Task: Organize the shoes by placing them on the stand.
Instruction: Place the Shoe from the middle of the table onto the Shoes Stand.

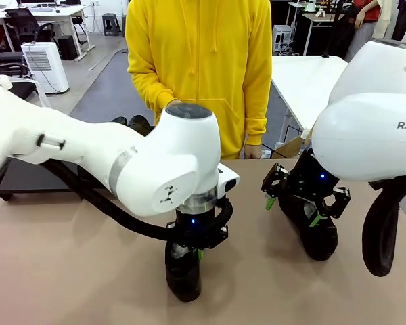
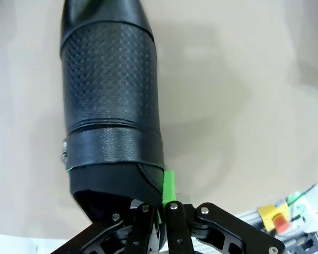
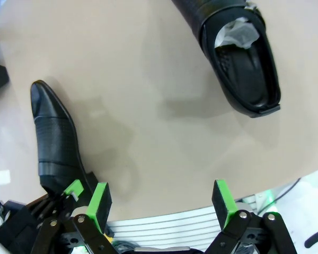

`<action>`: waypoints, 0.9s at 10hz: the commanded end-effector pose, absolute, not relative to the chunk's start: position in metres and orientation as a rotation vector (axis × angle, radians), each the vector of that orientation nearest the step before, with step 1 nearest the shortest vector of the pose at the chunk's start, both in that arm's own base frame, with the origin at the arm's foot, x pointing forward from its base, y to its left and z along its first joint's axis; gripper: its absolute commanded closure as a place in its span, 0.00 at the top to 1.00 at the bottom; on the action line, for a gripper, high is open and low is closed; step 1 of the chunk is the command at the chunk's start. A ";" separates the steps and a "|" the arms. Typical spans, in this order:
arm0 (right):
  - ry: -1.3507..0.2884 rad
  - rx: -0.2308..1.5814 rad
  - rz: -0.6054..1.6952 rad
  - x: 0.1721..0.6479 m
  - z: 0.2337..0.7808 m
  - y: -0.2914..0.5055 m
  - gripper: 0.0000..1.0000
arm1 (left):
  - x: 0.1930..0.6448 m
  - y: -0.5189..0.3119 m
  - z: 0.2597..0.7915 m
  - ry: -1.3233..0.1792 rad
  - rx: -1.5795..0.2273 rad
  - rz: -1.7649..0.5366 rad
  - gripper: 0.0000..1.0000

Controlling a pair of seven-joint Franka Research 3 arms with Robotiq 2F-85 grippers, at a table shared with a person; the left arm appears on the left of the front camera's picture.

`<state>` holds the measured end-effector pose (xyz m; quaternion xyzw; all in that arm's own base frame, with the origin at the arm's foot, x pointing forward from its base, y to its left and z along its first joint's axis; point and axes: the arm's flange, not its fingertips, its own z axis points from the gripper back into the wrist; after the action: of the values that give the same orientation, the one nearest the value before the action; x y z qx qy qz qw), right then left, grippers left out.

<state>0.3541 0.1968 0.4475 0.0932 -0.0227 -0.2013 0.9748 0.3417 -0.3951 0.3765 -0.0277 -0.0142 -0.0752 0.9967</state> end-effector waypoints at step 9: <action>-0.050 0.212 -0.390 0.359 0.450 0.197 1.00 | 0.393 -0.159 0.618 -0.630 0.180 -0.121 0.00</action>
<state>0.3546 0.1963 0.4479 0.0938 -0.0230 -0.2017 0.9747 0.3871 -0.1623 0.6289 0.0772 -0.3074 -0.0566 0.9468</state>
